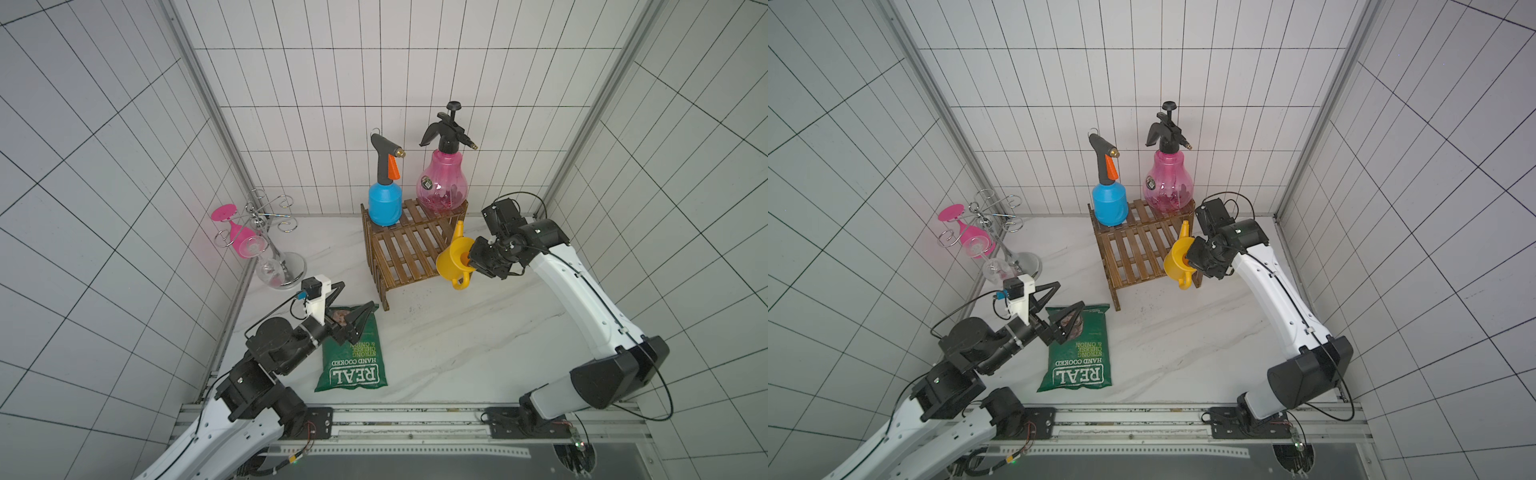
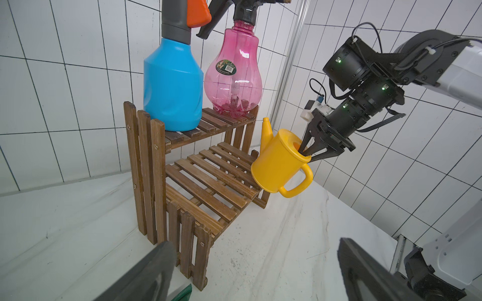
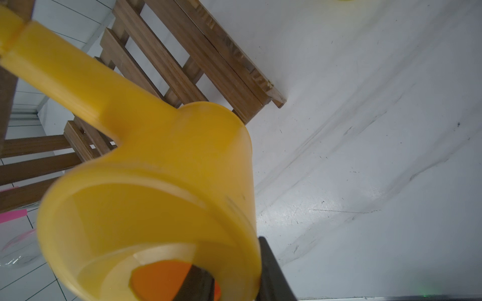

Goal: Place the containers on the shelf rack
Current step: 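Pick up a container from the center of the board, then place the container on the shelf.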

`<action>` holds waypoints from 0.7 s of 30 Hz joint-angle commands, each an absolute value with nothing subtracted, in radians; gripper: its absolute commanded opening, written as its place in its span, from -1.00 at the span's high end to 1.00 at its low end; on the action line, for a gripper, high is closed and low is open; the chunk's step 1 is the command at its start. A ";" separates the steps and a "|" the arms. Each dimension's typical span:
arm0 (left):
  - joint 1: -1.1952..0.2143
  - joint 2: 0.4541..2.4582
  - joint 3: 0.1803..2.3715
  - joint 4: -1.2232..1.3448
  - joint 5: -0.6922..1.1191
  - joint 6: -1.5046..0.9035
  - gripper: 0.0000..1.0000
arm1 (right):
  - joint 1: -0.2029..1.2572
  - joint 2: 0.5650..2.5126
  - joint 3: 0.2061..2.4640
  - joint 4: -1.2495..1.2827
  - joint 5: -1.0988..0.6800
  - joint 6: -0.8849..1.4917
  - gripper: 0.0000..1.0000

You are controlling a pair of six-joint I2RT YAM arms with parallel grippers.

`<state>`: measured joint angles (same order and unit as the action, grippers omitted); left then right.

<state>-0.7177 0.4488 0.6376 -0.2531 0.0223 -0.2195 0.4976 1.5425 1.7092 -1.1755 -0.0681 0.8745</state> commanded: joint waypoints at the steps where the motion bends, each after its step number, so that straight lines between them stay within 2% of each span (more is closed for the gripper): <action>1: -0.713 0.434 0.655 -0.273 0.007 -0.200 -0.97 | 0.509 1.577 1.756 -1.169 -0.024 0.926 0.50; 8: -0.713 0.422 0.648 -0.278 0.003 -0.195 -0.97 | 0.508 1.616 1.771 -1.145 -0.012 1.004 0.40; 16: -0.714 0.425 0.650 -0.276 0.007 -0.181 -0.97 | 0.509 1.629 1.753 -1.097 -0.037 1.063 0.17; 21: -0.713 0.428 0.648 -0.275 0.010 -0.178 -0.97 | 0.509 1.628 1.748 -1.073 -0.043 1.073 0.15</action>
<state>-0.7177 0.4286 0.6376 -0.2699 0.0151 -0.1940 0.4999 1.6222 1.7481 -1.0885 -0.0441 1.0508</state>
